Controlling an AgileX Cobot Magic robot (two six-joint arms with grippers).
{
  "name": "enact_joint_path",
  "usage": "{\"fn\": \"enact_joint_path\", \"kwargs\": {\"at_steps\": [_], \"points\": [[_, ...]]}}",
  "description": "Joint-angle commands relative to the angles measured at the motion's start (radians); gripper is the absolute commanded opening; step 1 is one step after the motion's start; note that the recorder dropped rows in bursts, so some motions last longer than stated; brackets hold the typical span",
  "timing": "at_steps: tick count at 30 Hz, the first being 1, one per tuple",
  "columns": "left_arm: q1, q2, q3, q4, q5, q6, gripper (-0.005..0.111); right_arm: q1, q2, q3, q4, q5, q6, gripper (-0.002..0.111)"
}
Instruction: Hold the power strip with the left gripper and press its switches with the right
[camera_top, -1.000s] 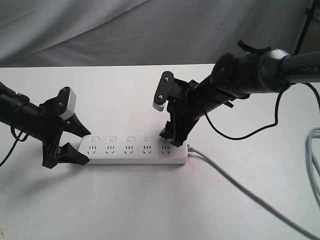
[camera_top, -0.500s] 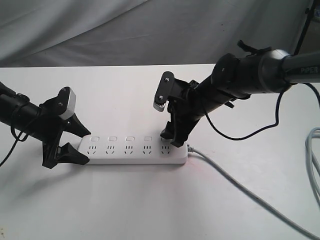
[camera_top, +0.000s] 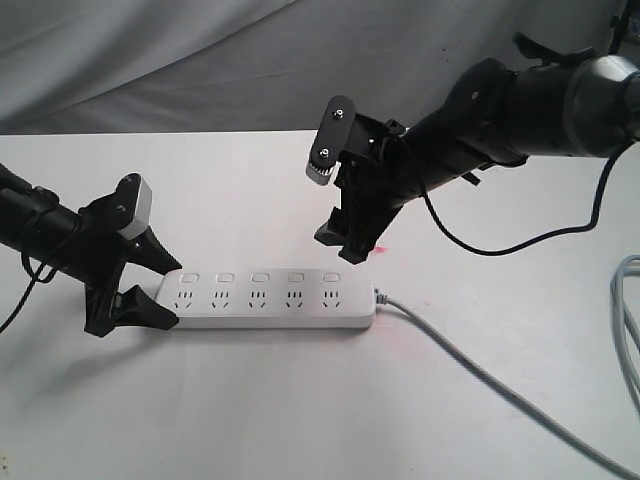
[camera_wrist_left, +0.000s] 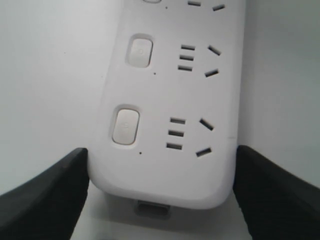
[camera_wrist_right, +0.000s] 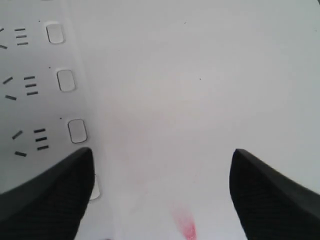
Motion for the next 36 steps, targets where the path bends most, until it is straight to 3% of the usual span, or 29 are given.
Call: {"fn": "enact_joint_path", "kwargs": {"at_steps": [1, 6, 8, 14, 16, 22, 29, 36], "points": [[-0.004, 0.001, -0.006, -0.019, -0.005, -0.004, 0.0, -0.005, -0.009, 0.004, 0.017, -0.013, 0.009, 0.069], [-0.004, 0.001, -0.006, -0.019, -0.005, -0.004, 0.0, -0.005, -0.019, 0.004, 0.088, -0.019, 0.013, 0.069], [-0.004, 0.001, -0.006, -0.019, -0.005, -0.004, 0.0, -0.005, -0.045, 0.004, 0.102, -0.019, 0.021, 0.064], [-0.004, 0.001, -0.006, -0.019, -0.005, -0.004, 0.0, -0.034, -0.254, 0.004, 0.109, 0.121, 0.154, 0.008], [-0.004, 0.001, -0.006, -0.019, -0.005, -0.004, 0.0, -0.045, -0.327, 0.004, 0.132, 0.179, 0.171, 0.0], [-0.004, 0.001, -0.006, -0.019, -0.005, -0.004, 0.0, -0.06, -0.504, 0.004, 0.304, 0.29, 0.171, 0.0], [-0.004, 0.001, -0.006, -0.019, -0.005, -0.004, 0.0, -0.06, -0.595, 0.004, 0.307, 0.386, 0.392, 0.0], [-0.004, 0.001, -0.006, -0.019, -0.005, -0.004, 0.0, -0.06, -0.601, 0.004, 0.305, 0.384, 0.396, 0.0]]}}
